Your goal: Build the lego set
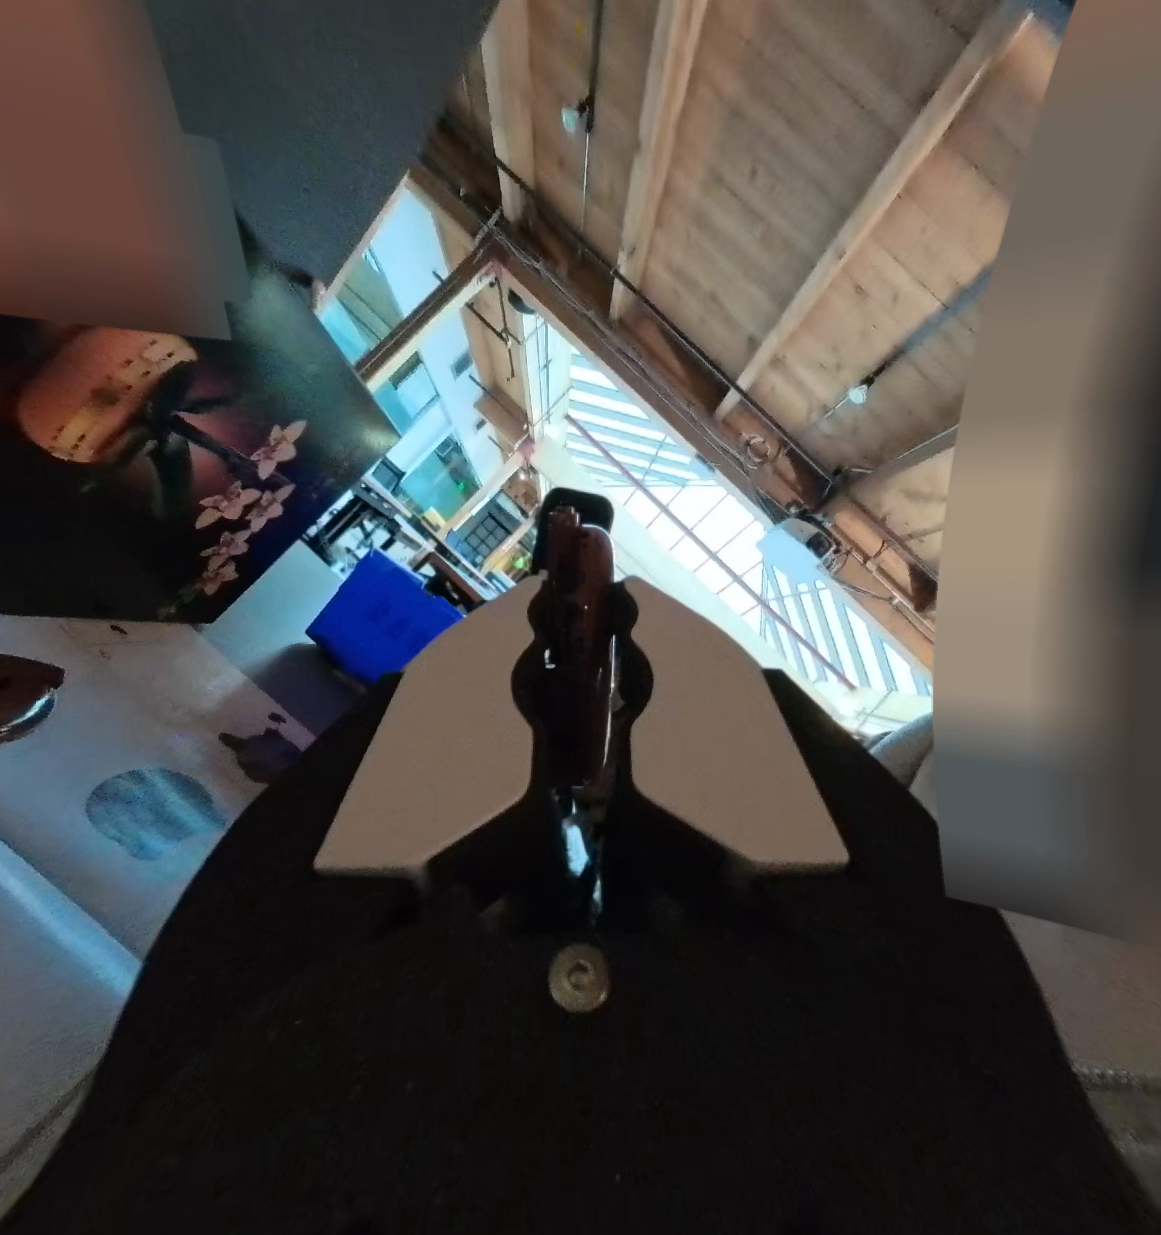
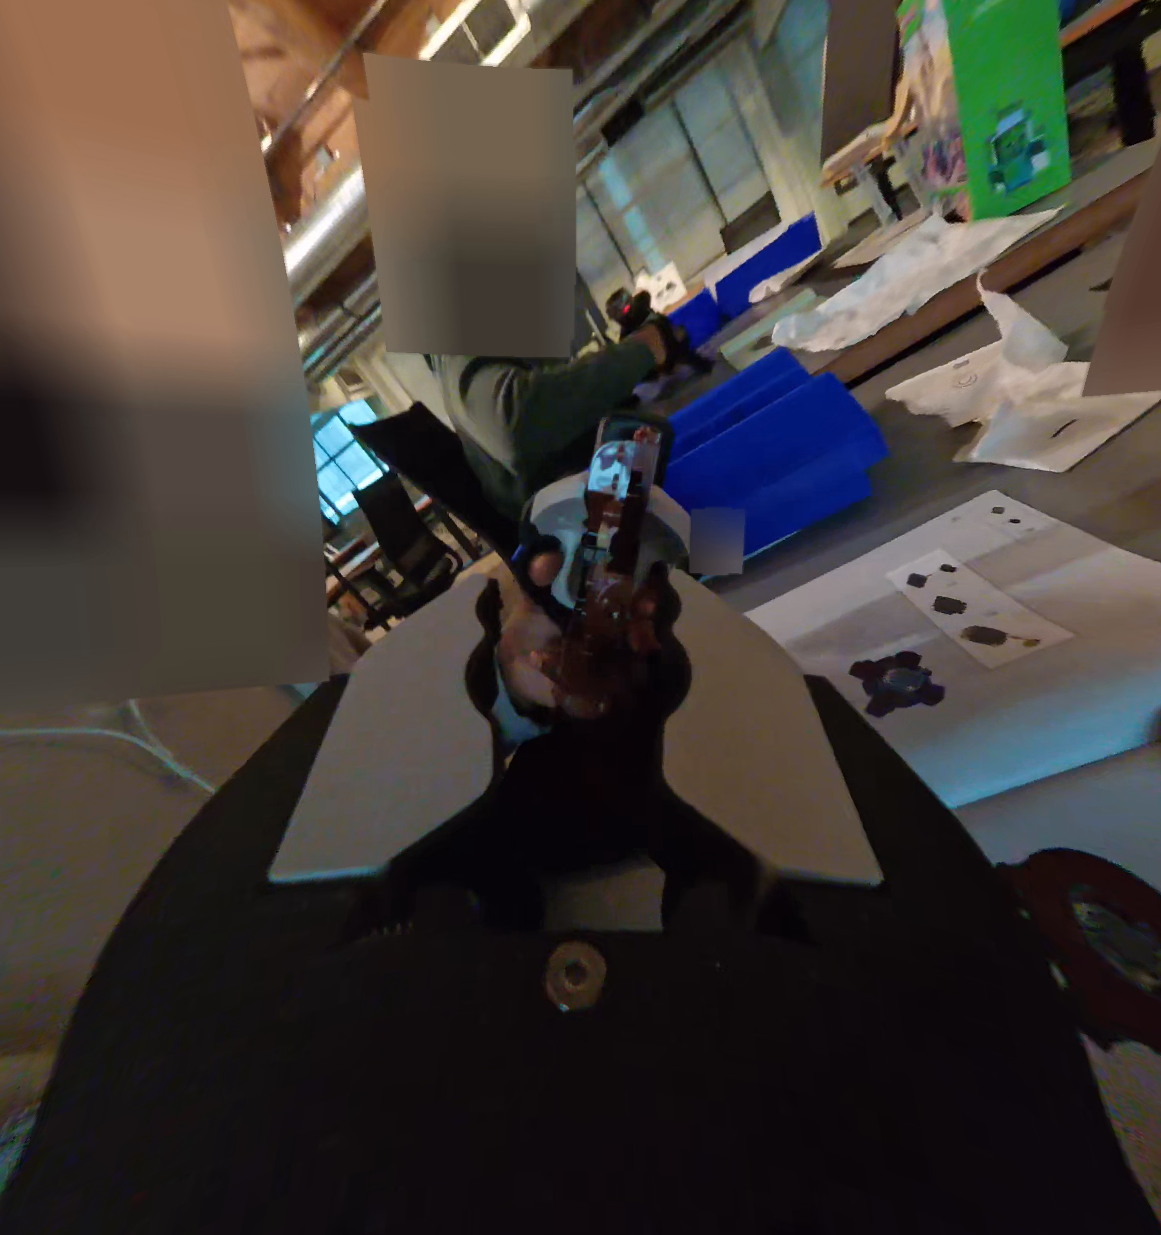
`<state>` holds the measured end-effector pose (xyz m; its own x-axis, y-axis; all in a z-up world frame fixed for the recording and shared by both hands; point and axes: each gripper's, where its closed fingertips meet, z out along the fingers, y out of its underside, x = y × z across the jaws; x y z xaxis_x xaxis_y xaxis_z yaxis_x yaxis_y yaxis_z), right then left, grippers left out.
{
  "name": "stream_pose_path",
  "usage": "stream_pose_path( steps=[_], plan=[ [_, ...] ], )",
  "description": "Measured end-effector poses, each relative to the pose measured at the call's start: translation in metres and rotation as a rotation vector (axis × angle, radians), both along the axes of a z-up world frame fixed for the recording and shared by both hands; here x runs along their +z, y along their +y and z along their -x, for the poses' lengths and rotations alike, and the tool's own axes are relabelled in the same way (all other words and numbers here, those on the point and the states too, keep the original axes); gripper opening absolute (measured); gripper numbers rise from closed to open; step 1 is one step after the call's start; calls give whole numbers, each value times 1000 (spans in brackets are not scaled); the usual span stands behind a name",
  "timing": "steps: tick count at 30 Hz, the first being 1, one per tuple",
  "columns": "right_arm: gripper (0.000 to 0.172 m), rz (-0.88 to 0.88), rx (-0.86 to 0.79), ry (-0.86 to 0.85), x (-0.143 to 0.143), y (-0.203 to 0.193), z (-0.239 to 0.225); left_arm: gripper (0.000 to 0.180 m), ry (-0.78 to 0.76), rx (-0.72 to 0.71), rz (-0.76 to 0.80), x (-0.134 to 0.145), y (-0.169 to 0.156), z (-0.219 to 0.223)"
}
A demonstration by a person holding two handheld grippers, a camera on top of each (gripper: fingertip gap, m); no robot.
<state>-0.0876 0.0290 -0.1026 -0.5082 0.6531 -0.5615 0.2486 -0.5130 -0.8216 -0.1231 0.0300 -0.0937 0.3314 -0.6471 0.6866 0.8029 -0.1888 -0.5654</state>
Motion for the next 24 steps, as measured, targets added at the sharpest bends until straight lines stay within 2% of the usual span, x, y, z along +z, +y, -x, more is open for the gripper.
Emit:
stream_pose_path(
  steps=[2, 3, 5, 7, 9, 10, 11, 13, 14, 16, 17, 19, 20, 22, 24],
  plan=[
    [30, 6, -13, 0, -4, -2, 4, 16, -5, 16, 3, -2, 0, -3],
    [12, -12, -22, 4, -5, -2, 5, 17, -7, 12, 0, -2, 0, -6],
    [11, -47, -28, 23, -5, -2, 3, 17, -1, -9, -20, 0, -3, -10],
    [10, -64, 9, 4, -8, -5, -1, 17, 69, -38, -28, -2, -8, -15],
    [10, -83, 49, -7, -10, -10, -4, 37, 131, -85, -13, -6, -12, -22],
    [10, -93, 65, -15, -12, -14, -5, 34, 158, -119, -15, -8, -16, -27],
    [10, -102, 81, -11, -12, -18, -7, 22, 180, -143, -32, -8, -20, -32],
    [11, -125, 76, 9, -12, -21, -7, 17, 201, -108, -42, -10, -21, -33],
    [14, -149, 73, 42, -11, -22, -8, 17, 200, -99, -46, -10, -22, -33],
    [47, -176, -7, 171, 5, -12, -11, 17, 140, -82, -37, -8, -24, -26],
    [57, -213, -70, 277, 19, -3, -16, 17, 90, -77, -23, -9, -26, -19],
    [100, -358, -297, 398, 37, 26, -23, 17, 19, -54, 28, -16, -28, -2],
    [99, -448, -377, 387, 37, 38, -24, 17, 14, -41, 64, -22, -29, 4],
    [97, -650, -354, 248, 13, 50, -20, 17, 28, -19, 139, -36, -29, 13],
    [7, -850, -227, 34, -24, 58, -15, 17, 33, -24, 215, -47, -28, 15]
  ],
)
